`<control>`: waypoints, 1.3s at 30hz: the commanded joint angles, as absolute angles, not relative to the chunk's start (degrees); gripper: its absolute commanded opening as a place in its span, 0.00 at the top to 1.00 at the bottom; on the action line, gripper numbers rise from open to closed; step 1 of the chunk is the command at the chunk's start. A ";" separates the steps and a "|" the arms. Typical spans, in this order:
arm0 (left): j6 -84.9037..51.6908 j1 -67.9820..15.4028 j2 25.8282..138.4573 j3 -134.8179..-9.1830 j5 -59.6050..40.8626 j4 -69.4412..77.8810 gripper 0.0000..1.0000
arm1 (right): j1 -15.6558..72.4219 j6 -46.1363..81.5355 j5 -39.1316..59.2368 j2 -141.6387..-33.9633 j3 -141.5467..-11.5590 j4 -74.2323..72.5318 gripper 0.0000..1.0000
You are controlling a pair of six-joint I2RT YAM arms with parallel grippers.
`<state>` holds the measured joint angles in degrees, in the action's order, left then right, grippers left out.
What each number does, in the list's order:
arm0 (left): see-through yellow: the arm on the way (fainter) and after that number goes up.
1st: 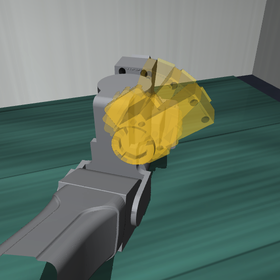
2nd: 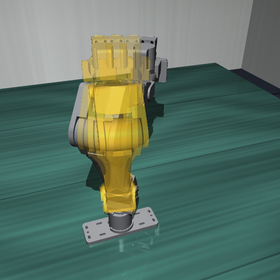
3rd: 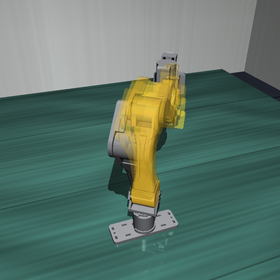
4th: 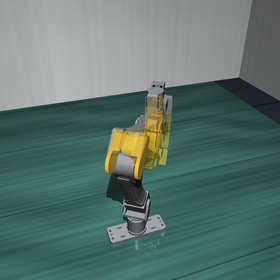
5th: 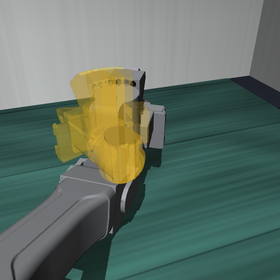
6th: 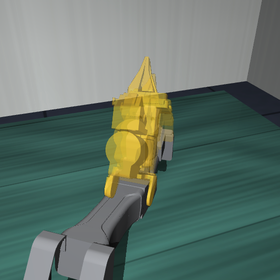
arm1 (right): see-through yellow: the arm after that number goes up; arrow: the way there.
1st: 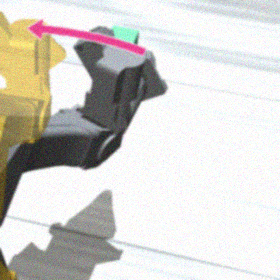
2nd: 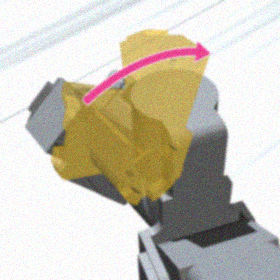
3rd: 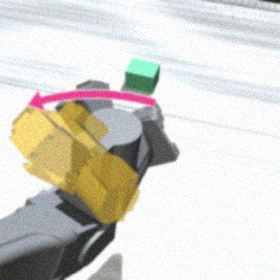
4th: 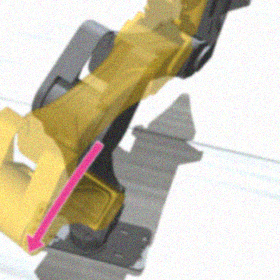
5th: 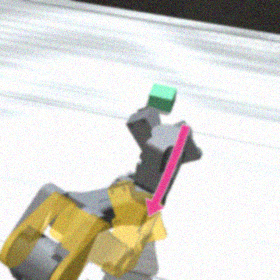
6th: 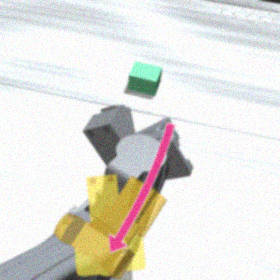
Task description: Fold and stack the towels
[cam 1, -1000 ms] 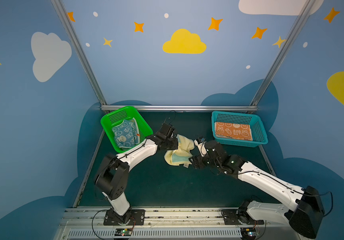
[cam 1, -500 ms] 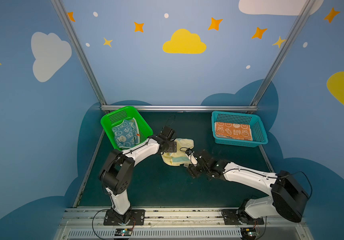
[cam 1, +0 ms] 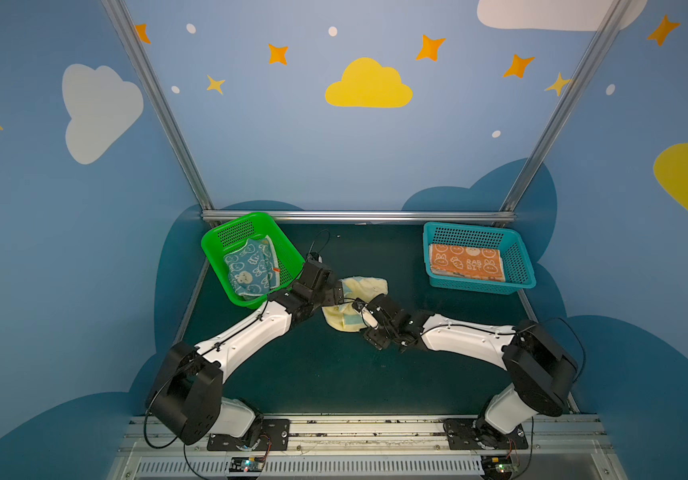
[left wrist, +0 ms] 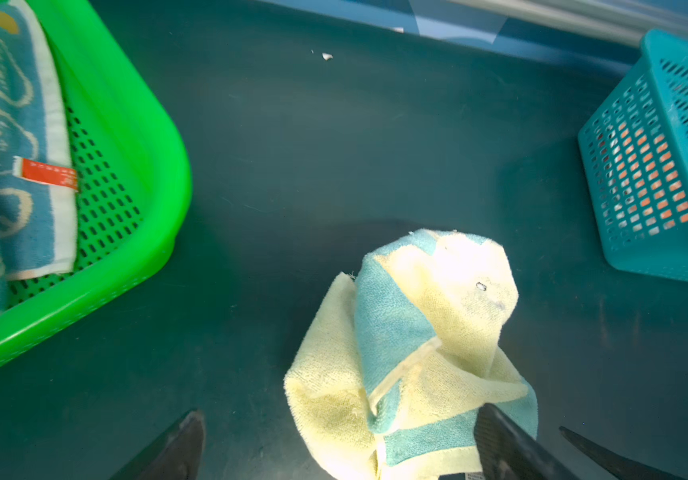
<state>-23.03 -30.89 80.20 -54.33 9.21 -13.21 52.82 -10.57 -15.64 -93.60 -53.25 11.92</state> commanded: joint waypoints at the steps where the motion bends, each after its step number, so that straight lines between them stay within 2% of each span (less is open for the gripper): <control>1: -23.66 -29.77 78.52 -52.52 10.57 -10.50 0.00 | 51.62 -11.16 -13.72 -96.00 -54.11 10.82 0.24; 6: -22.72 -29.20 77.52 -50.53 10.00 -9.12 0.00 | 49.66 -10.47 -13.45 -100.47 -56.43 9.63 0.28; 8: -22.35 -29.07 77.64 -50.01 9.67 -8.92 0.00 | 49.18 -10.46 -14.76 -102.28 -57.56 9.42 0.34; 10: -21.42 -28.91 77.93 -50.01 9.16 -9.22 0.00 | 48.81 -10.44 -16.47 -103.39 -58.54 9.25 0.46; 12: -19.95 -28.94 78.22 -50.31 8.53 -9.48 0.00 | 48.16 -10.11 -16.59 -103.02 -59.36 9.26 0.75; 14: -18.42 -28.99 78.24 -50.41 8.73 -9.21 0.00 | 47.13 -10.06 -15.05 -101.41 -59.66 9.66 0.95; 15: -17.57 -29.01 78.16 -50.07 8.94 -8.46 0.00 | 46.42 -9.87 -13.90 -100.23 -59.81 9.99 1.00; 24: -0.66 -30.81 78.22 -46.72 3.36 0.34 0.00 | 40.83 -10.32 -1.77 -90.68 -62.97 22.06 1.00; 32: 15.93 -34.63 75.51 -37.62 -10.91 14.14 0.01 | 38.15 -9.64 5.18 -89.37 -67.36 30.93 1.00; 39: 19.53 -42.09 75.18 -37.00 -10.17 16.55 0.01 | 38.03 -8.32 6.77 -90.66 -70.95 34.10 1.00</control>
